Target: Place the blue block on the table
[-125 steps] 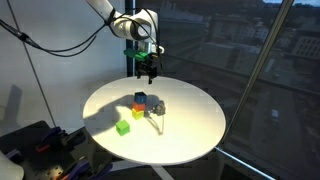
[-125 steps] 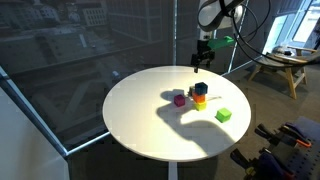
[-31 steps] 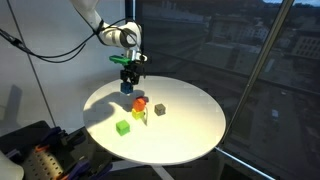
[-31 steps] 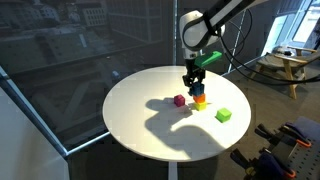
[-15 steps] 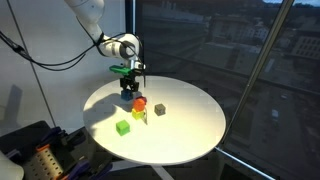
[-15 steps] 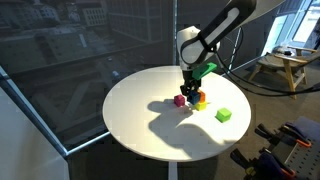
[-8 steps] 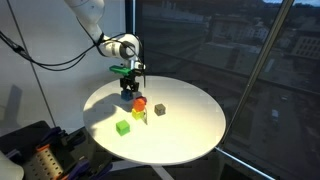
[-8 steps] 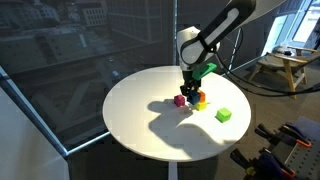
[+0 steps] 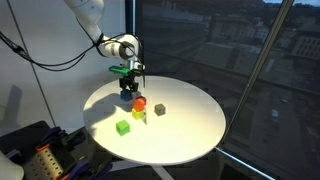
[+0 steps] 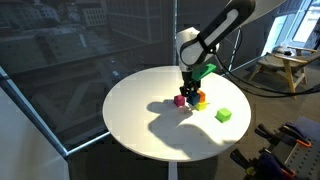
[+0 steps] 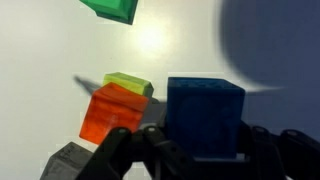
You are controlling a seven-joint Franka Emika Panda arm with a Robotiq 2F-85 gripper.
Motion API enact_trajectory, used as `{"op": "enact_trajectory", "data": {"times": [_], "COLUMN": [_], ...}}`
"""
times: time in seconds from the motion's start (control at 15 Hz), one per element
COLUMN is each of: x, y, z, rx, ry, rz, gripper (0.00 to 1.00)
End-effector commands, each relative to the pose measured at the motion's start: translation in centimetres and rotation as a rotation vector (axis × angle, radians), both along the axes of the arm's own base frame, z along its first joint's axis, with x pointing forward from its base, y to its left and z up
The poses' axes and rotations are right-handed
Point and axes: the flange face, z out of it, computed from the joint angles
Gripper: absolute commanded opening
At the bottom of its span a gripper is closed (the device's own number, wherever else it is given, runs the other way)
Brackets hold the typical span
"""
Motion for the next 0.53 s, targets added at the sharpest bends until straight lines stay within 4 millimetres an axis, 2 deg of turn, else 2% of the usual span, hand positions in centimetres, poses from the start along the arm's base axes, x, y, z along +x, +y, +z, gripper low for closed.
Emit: {"op": "enact_trajectory", "data": {"times": [0.0, 0.47], "x": [-0.3, -1.2], "y": [1.1, 3.7], "z": [0.7, 0.3], "rx": [-0.016, 0.004], "ry": [-0.024, -0.061], "rz": [0.018, 0.061], "gripper": [0.27, 0.27]}}
